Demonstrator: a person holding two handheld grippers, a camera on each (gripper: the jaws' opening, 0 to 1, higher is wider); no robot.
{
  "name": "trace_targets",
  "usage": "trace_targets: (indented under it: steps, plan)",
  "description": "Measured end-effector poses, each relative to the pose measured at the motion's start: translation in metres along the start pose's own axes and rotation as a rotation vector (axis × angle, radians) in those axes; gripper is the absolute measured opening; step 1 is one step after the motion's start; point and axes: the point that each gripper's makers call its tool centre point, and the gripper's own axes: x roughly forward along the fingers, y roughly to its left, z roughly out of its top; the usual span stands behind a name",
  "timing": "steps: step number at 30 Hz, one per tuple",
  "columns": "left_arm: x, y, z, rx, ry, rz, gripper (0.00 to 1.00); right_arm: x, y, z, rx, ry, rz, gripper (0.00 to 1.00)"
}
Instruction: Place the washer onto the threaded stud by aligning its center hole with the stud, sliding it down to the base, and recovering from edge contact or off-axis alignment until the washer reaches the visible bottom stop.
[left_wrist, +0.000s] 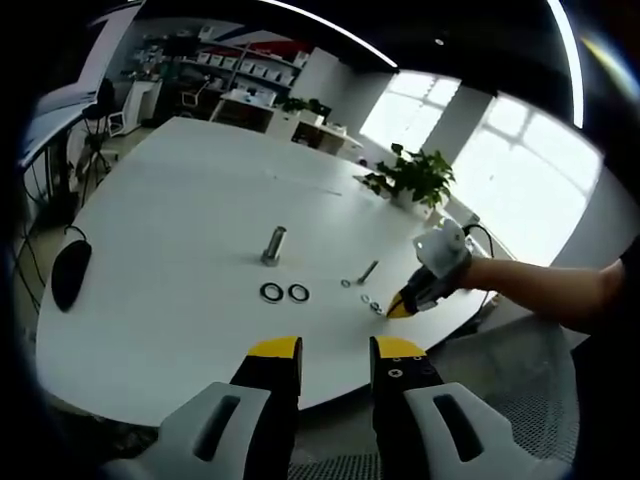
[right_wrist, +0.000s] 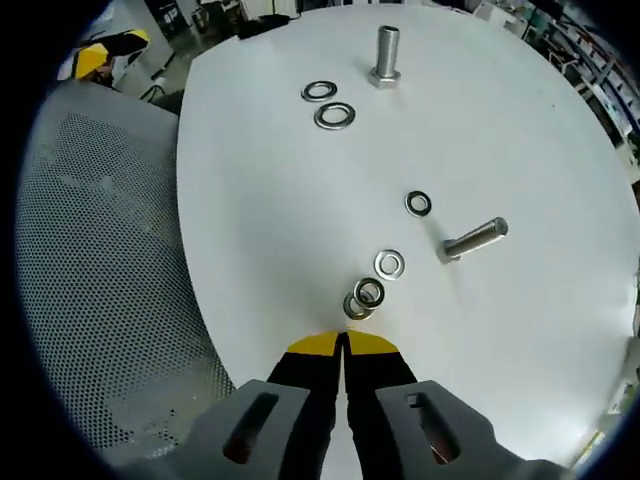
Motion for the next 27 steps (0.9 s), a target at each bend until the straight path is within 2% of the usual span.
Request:
trace_targets:
  steps: [2,5,6,11,20,27]
  plan:
    - [0.0,0.0,0.0,0.001,-0.002,0.001,0.25,-0.001,-0.002,0.001,0.008,-0.011,-0.007,0.04]
    - [0.0,0.0,0.001,-0.001,-0.004,0.003,0.25,-0.001,-0.005,0.005,0.065,-0.041,-0.027,0.19]
    - [0.0,0.0,0.001,-0.001,-0.004,0.003,0.25,-0.001,-0.003,0.006,0.053,-0.044,-0.012,0.19]
    - [0.0,0.001,0.001,-0.002,-0.005,0.005,0.25,0.0,-0.009,0.009,0.051,-0.061,-0.051,0.29]
    - [0.0,0.001,0.001,-0.003,-0.006,0.008,0.25,0.003,-0.009,0.018,0.012,-0.09,-0.072,0.29]
    - [0.0,0.002,0.0,-0.003,-0.002,0.01,0.25,0.003,-0.008,0.022,0.005,-0.105,-0.077,0.24]
